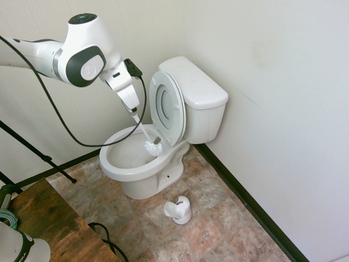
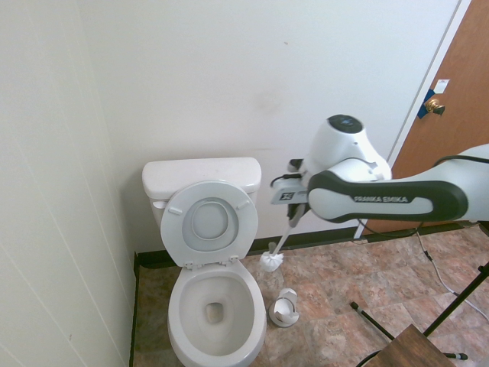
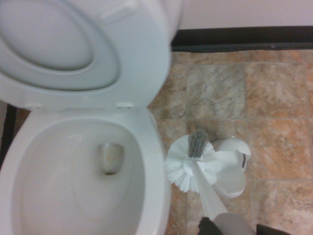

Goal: Clean the toilet

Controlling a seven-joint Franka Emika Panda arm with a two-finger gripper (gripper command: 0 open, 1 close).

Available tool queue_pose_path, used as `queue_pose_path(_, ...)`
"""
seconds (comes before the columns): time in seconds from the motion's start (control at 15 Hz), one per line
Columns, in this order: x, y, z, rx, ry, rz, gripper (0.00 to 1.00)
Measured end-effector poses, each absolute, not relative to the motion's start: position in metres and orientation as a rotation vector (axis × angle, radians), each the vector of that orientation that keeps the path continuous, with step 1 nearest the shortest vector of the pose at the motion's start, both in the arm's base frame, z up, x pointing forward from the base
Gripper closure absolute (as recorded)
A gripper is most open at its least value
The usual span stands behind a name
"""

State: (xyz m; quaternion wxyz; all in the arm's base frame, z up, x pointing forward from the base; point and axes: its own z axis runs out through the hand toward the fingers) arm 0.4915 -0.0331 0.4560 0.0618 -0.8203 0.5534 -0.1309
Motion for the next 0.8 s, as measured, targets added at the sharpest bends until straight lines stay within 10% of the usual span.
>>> queue_pose_path(0.8,0.544,-0.155,0.258,-2.385,1.754,-0.352,1.0)
